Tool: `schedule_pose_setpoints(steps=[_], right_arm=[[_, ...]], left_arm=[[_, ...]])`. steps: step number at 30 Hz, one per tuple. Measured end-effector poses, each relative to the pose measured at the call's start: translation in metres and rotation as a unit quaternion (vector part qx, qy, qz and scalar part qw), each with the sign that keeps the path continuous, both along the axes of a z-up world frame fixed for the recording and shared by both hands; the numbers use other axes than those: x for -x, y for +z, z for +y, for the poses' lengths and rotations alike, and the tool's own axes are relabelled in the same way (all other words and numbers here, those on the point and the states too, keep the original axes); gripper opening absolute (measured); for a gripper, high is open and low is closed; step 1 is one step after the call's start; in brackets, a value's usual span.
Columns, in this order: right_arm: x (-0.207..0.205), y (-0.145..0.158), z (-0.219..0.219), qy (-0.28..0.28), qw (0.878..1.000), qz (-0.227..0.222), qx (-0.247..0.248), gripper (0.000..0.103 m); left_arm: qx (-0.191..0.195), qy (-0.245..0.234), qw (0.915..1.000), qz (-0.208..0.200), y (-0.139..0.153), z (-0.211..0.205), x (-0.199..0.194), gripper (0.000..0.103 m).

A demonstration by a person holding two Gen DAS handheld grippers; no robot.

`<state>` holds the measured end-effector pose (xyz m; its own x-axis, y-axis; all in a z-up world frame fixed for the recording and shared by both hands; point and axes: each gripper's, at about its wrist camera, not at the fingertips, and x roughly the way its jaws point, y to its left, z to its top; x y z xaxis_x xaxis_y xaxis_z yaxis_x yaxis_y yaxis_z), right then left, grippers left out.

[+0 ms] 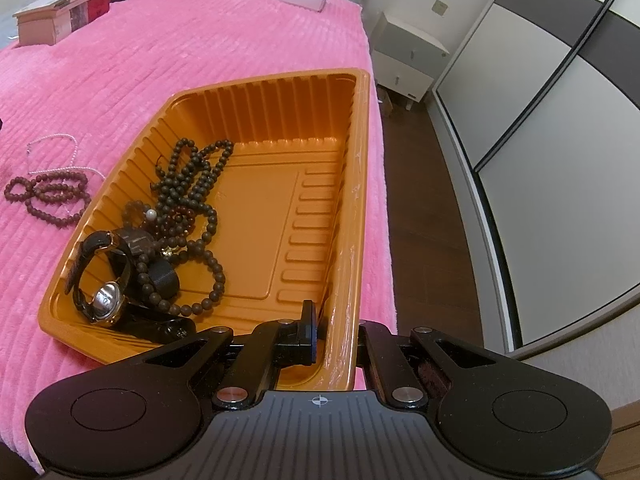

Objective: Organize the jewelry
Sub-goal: 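Grasp another small earring near the pearl strand with the left gripper, then carry the earring into the orange tray and open the left gripper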

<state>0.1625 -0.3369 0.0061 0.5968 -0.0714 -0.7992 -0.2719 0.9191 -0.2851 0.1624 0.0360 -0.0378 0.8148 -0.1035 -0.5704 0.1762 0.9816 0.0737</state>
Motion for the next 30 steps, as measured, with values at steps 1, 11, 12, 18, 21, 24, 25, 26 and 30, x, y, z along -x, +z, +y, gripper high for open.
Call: schedule_pose_setpoints(steps=[1,11,12,18,21,24,25,26,30], right_arm=[[0.000,0.000,0.000,0.000,1.000,0.000,0.000,0.004],[0.000,0.000,-0.001,0.000,1.000,0.000,-0.003,0.004],[0.000,0.000,-0.001,0.001,1.000,0.000,-0.003,0.004],[0.000,0.000,-0.001,0.001,1.000,-0.001,-0.003,0.004],[0.000,0.000,-0.001,0.001,1.000,0.000,-0.003,0.004],[0.000,0.000,-0.001,0.002,1.000,-0.001,-0.003,0.004],[0.000,0.000,-0.001,0.002,1.000,-0.002,-0.003,0.004],[0.000,0.000,-0.001,0.001,1.000,-0.002,-0.004,0.004],[0.000,-0.001,-0.001,0.001,1.000,-0.002,-0.006,0.004]], left_arm=[[0.001,-0.003,1.0000,0.000,0.001,-0.002,0.000,0.012],[0.009,-0.031,0.9995,-0.005,0.011,-0.026,-0.002,0.012],[0.010,-0.034,0.9994,-0.005,0.011,-0.029,-0.002,0.012],[0.013,-0.060,0.9981,-0.006,0.015,-0.050,-0.006,0.012],[0.018,-0.079,0.9967,-0.006,0.017,-0.064,-0.008,0.012],[0.024,-0.105,0.9942,-0.006,0.020,-0.084,-0.011,0.012],[0.027,-0.113,0.9932,-0.006,0.021,-0.090,-0.012,0.012],[0.029,-0.123,0.9920,-0.006,0.022,-0.098,-0.013,0.012],[0.030,-0.157,0.9872,-0.007,0.025,-0.126,-0.017,0.012]])
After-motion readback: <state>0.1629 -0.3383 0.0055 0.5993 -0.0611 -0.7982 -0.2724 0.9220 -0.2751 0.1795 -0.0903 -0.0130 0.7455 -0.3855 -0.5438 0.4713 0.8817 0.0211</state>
